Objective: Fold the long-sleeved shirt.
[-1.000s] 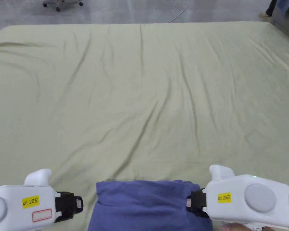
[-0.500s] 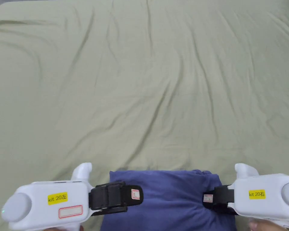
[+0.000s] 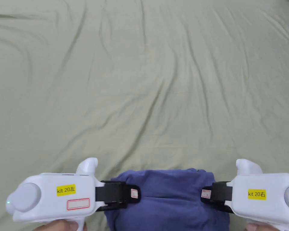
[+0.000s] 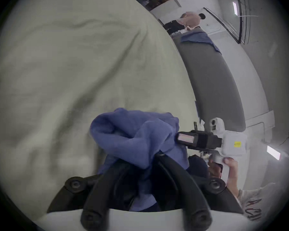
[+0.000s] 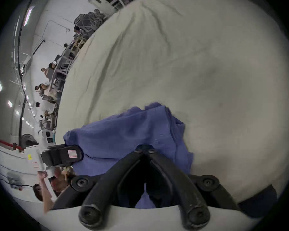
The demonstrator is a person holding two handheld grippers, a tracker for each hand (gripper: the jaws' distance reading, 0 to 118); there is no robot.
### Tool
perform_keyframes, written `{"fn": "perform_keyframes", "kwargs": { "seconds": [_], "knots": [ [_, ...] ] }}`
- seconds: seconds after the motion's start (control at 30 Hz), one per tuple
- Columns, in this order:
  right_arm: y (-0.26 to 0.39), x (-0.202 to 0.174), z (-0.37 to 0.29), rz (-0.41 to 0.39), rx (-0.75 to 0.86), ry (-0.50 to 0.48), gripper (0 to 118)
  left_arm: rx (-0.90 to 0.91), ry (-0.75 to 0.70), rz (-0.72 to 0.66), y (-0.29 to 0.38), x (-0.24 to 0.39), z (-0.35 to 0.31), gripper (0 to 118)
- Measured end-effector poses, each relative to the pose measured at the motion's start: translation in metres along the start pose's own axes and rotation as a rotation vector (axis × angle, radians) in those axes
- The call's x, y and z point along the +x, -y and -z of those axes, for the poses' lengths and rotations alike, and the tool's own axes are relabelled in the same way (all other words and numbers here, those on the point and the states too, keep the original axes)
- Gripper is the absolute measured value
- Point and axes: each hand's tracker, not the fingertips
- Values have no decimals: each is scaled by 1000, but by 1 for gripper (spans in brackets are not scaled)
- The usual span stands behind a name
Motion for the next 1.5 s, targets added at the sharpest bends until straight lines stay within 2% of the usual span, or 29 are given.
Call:
{"fn": "perform_keyframes", "kwargs": {
  "seconds": [0.1, 0.2, 0.3, 0.4, 0.43, 0.53, 0.67, 0.73, 0.77, 0.8, 0.83, 0.87, 0.9, 0.93, 1.03, 1.13, 1.17, 1.2, 1.23, 1.3, 1.37, 1.43, 1.5],
  "knots": [
    [12, -46, -16, -2, 93, 13, 0, -5, -116, 57, -7, 9, -39, 9],
    [24, -107, -11, -41, 67, -73, 0, -8, -213, 57, -18, 1, -87, 9],
    [34, -175, 2, -122, 24, -187, 0, 35, -382, 31, -32, -23, -144, 9],
    [51, -238, 16, -255, -54, -296, 0, 70, -549, -3, -46, -55, -200, 9],
    [57, -255, 20, -284, -82, -314, 0, 64, -631, 25, -52, -67, -218, 9],
    [69, -293, 29, -355, -109, -344, 0, 82, -786, -26, -71, -107, -260, 9],
    [74, -323, 45, -380, -124, -365, 0, 84, -950, -72, -94, -159, -285, 9],
    [74, -331, 50, -383, -134, -371, 0, 58, -989, -111, -98, -181, -289, 9],
    [74, -333, 51, -387, -137, -372, 0, 47, -982, -134, -97, -188, -290, 15],
    [74, -335, 52, -395, -139, -373, 0, 41, -984, -150, -96, -193, -290, 43],
    [74, -335, 53, -402, -140, -371, 0, 48, -1040, -153, -94, -193, -289, 81],
    [74, -335, 54, -402, -140, -366, 0, 56, -1082, -134, -93, -191, -288, 111],
    [73, -333, 54, -400, -139, -364, 0, 94, -1086, -91, -90, -188, -289, 118],
    [71, -331, 53, -395, -138, -364, 0, 162, -1087, -59, -86, -179, -293, 116],
    [69, -325, 44, -372, -123, -359, 0, 262, -1002, -147, -84, -161, -304, 116],
    [64, -316, 21, -354, -92, -366, 0, 269, -896, -199, -81, -133, -306, 112],
    [63, -312, 12, -354, -71, -372, 0, 252, -885, -189, -79, -123, -307, 94],
    [60, -306, -2, -358, -42, -377, 0, 267, -864, -152, -75, -103, -305, 25],
    [57, -298, -17, -362, -9, -378, 0, 324, -876, -72, -69, -76, -301, 0],
    [50, -277, -52, -372, 81, -360, 0, 328, -1002, 44, -54, -30, -294, 0],
    [44, -250, -92, -397, 217, -307, 0, 425, -975, 175, -42, 23, -284, 0],
    [42, -215, -141, -418, 392, -184, 0, 523, -906, 332, -17, 75, -268, 0],
    [44, -186, -183, -403, 532, -70, 0, 637, -840, 410, 6, 127, -258, 0]
  ]
}}
